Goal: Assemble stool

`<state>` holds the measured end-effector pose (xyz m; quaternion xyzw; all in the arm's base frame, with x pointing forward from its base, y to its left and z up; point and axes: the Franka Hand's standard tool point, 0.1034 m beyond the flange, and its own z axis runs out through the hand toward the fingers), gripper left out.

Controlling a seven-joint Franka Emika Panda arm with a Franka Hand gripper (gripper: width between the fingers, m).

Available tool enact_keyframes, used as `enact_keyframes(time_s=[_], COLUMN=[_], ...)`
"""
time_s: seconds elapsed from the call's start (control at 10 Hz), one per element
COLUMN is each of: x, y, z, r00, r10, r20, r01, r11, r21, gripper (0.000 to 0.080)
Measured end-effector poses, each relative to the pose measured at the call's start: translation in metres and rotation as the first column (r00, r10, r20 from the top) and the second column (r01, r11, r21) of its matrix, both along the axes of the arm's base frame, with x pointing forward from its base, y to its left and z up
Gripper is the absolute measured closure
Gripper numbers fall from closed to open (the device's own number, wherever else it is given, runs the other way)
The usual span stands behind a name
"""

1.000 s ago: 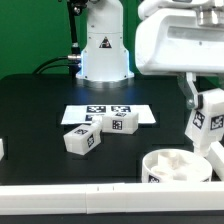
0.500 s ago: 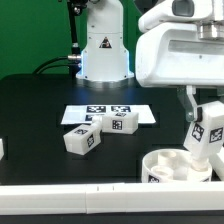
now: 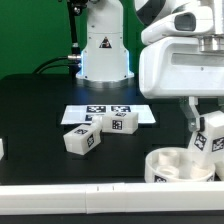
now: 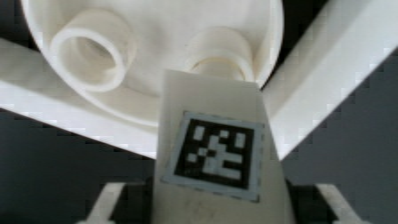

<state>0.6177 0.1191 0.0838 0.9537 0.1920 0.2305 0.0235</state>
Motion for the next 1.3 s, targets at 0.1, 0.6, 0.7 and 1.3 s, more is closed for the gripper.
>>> enact_keyframes(time_s=[0.1, 0.6, 0.7, 1.3], x=[0.000, 0.000, -0.001, 0.009], y=[0.003, 0.004, 0.004, 0.013], z=[0.000, 0.000, -0.001, 0.021], r00=[1.000, 1.000, 1.000, 0.894], r10=[0.003, -0.010, -0.017, -0.181], r20=[0.014, 0.018, -0.004, -0.410], r01=[-0.003, 0.010, 0.017, 0.166], r11=[1.000, 1.000, 1.000, 0.983], r21=[0.006, 0.015, 0.011, -0.074], gripper=[0.0476, 0.0266, 0.0266, 0.0150])
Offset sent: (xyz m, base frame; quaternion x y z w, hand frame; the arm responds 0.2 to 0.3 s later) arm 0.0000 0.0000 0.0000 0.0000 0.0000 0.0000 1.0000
